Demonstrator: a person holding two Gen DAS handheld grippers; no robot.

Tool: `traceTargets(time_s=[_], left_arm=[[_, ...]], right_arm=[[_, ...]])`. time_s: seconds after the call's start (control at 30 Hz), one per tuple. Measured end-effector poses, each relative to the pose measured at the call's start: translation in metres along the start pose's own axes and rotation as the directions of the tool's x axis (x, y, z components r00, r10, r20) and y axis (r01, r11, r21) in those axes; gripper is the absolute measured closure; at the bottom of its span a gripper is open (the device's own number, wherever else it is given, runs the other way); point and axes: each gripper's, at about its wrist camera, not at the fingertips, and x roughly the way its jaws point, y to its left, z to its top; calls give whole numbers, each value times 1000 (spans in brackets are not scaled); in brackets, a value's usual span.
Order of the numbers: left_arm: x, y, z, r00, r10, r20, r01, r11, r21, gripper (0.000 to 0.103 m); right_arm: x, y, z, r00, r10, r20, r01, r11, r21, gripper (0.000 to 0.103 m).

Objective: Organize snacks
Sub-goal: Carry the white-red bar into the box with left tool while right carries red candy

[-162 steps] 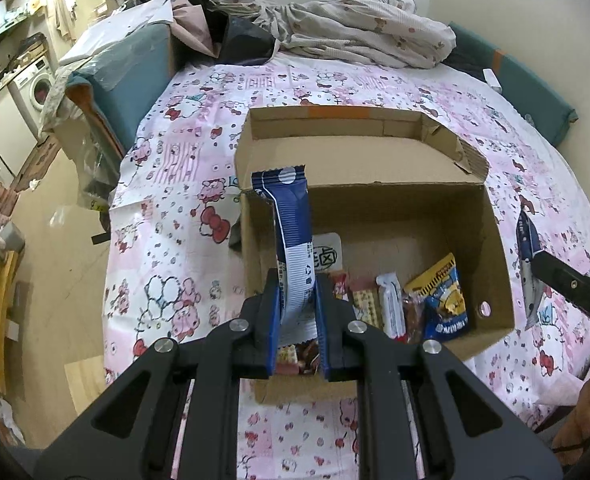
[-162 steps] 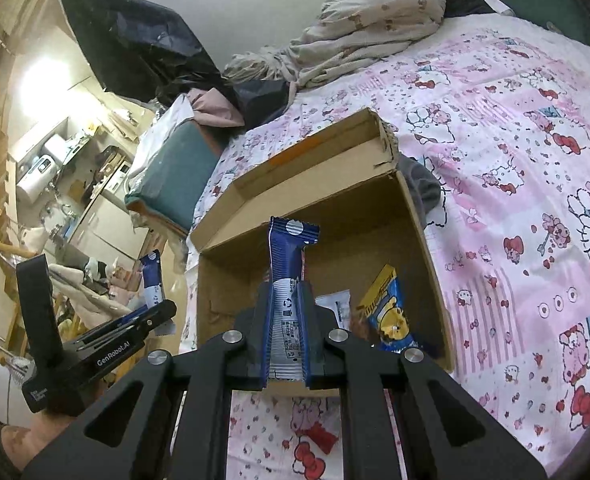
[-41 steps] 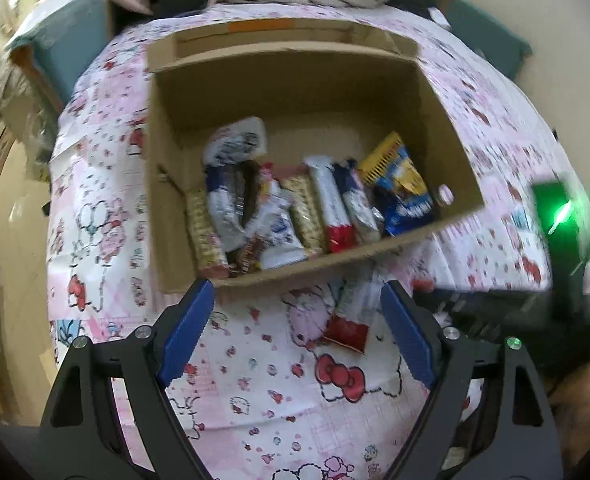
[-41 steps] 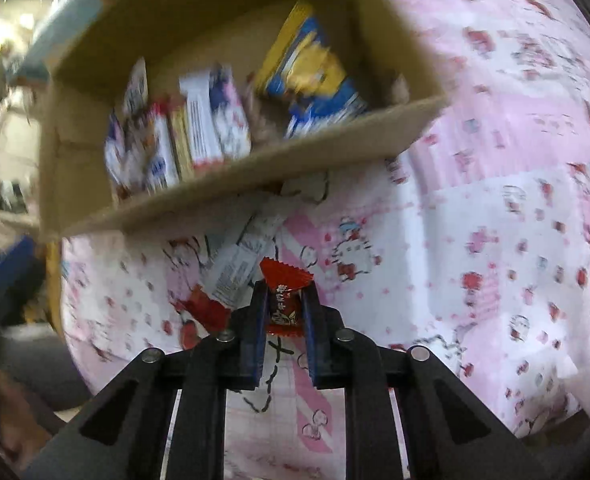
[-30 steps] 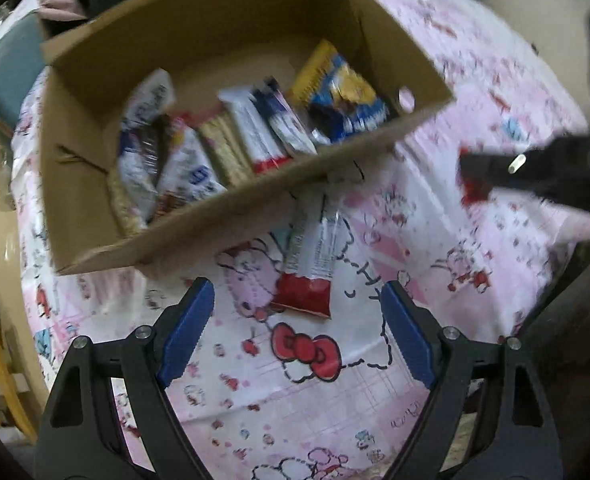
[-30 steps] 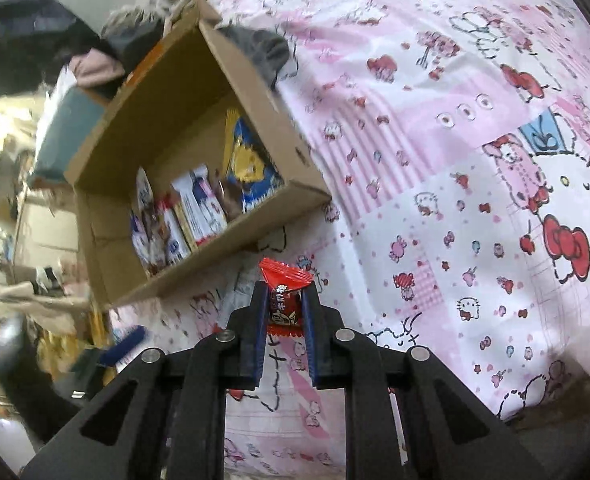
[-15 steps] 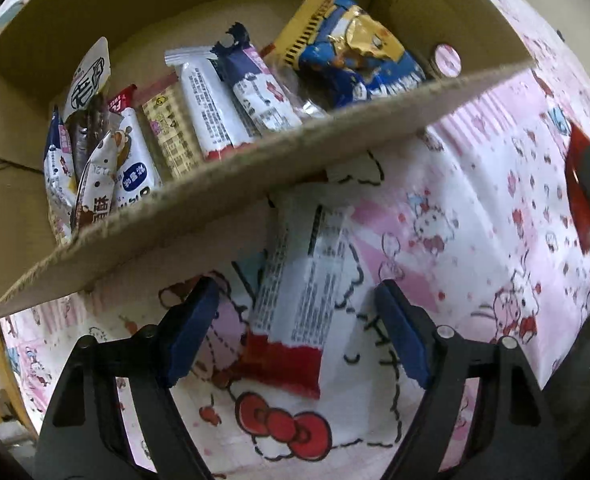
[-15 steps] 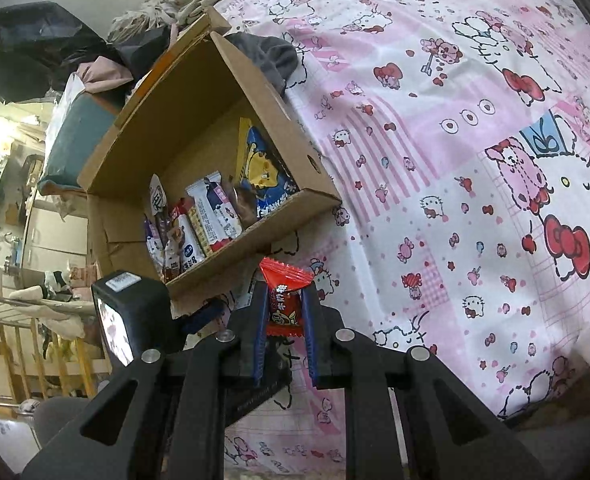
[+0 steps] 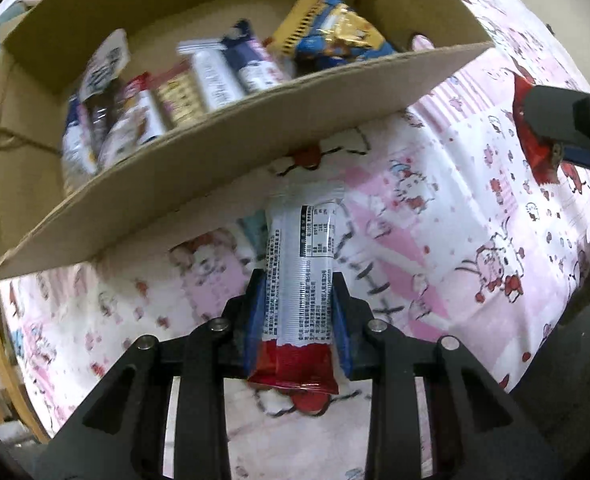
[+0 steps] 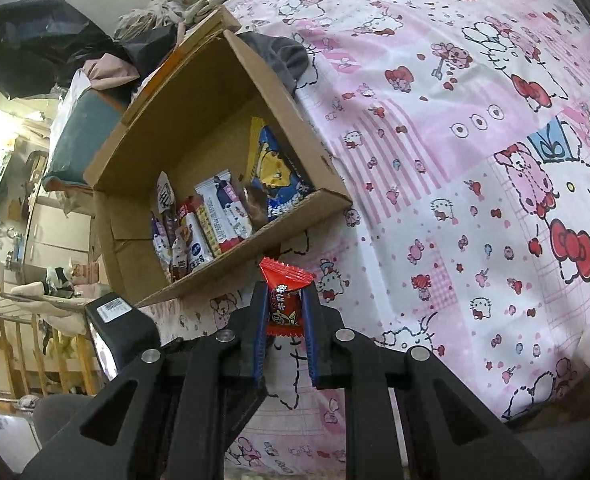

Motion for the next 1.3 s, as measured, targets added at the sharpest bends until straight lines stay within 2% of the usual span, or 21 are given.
traceTargets(time_s=[0.23, 0.33, 0.47, 0.67, 0.8, 0.93, 1.13, 1.3], left_arm=[[-32, 23, -23, 1000, 13, 25, -11, 998, -59, 76], [-57, 33, -33, 997, 38, 65, -32, 996, -86, 76], [-107, 55, -40, 982, 62, 178, -35, 988, -153, 76], [-162, 93, -21, 949, 103, 299, -28, 969, -244, 76], [-177, 120, -4, 933, 130, 336, -27, 955, -296, 76], [-180, 134, 5, 927, 141, 349, -17, 942, -337, 76], [-177, 143, 21, 922, 141, 362, -12, 942, -337, 76], [-167, 144, 37, 922, 144, 358, -21, 945, -325, 76]], right_arm=[[0, 9, -4, 999, 34, -10, -35, 999, -20, 86], [-2, 16, -4, 994, 104, -16, -104, 994, -27, 86], [-13, 32, -7, 984, 175, 8, -174, 982, -78, 86], [-30, 52, -3, 961, 266, 70, -256, 959, -124, 86], [-39, 60, 2, 946, 305, 112, -288, 946, -147, 86], [-41, 65, 8, 939, 317, 137, -292, 941, -172, 86], [-45, 66, 23, 915, 359, 184, -326, 926, -188, 86], [-35, 69, 38, 917, 347, 195, -311, 930, -194, 86]])
